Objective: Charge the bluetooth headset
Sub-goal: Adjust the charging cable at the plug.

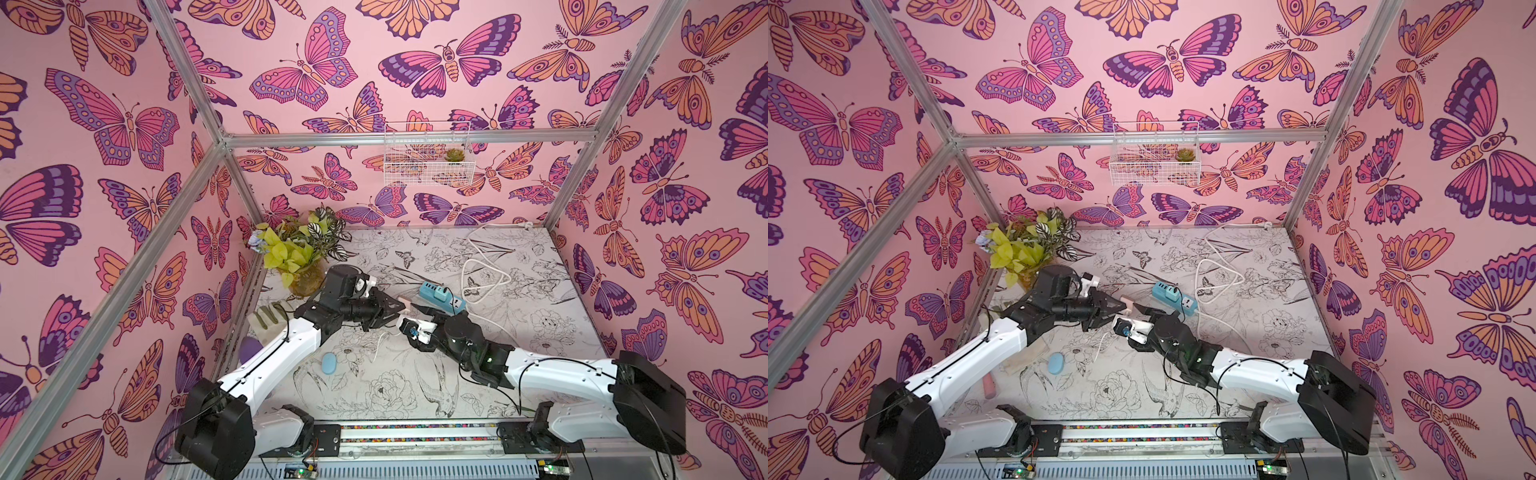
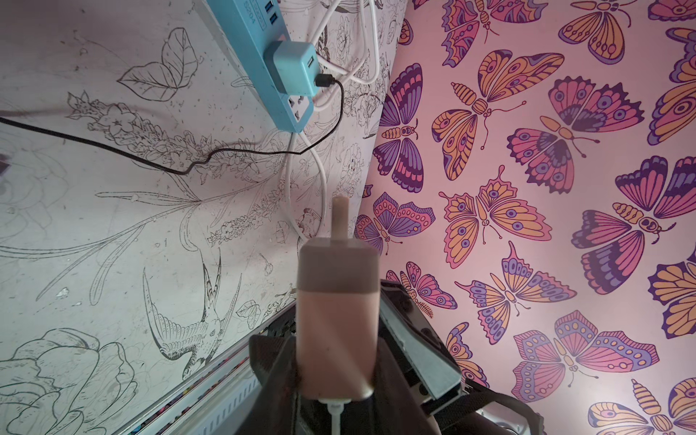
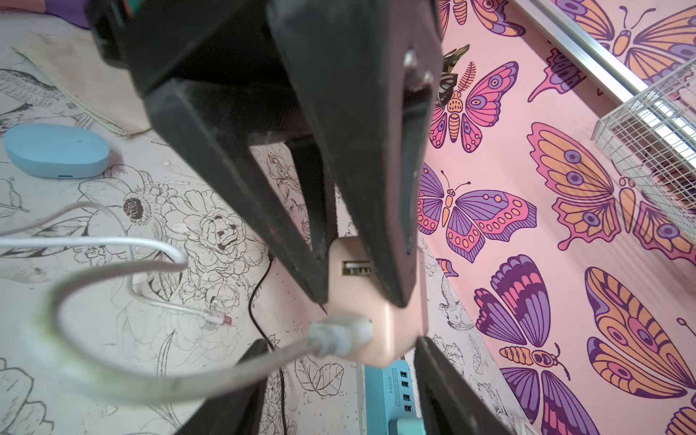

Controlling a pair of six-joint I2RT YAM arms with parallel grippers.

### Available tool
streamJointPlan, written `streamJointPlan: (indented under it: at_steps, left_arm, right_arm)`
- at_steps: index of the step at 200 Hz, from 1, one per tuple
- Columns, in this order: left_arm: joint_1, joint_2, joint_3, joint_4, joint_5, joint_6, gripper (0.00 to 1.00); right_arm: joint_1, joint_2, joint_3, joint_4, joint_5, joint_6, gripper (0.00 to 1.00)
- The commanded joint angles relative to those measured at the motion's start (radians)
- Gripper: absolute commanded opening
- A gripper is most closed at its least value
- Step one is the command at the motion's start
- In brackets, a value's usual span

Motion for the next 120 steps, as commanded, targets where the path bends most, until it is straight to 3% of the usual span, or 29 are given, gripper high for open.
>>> streamJointPlan:
  at_steps: [1, 42, 79, 120]
  left_arm:
    - [0.001, -0.017, 0.01, 0.0, 0.024, 0.001, 0.19]
    - [-0.003, -0.019, -0.001, 0.007, 0.025, -0.007, 0.19]
    - [-0.009, -0.026, -0.007, 0.019, 0.028, -0.019, 0.19]
    - [-0.013, -0.03, -0.003, 0.025, 0.035, -0.025, 0.19]
  right_arm:
    - [0.006, 0.014, 0.047, 0.028, 0.033, 0.016, 0.58]
    - [0.006, 0.038, 0.076, 0.012, 0.041, 0.016, 0.52]
    - [0.005, 0.056, 0.094, 0.001, 0.055, 0.01, 0.4]
    - [0.006, 0.071, 0.107, -0.001, 0.079, -0.008, 0.44]
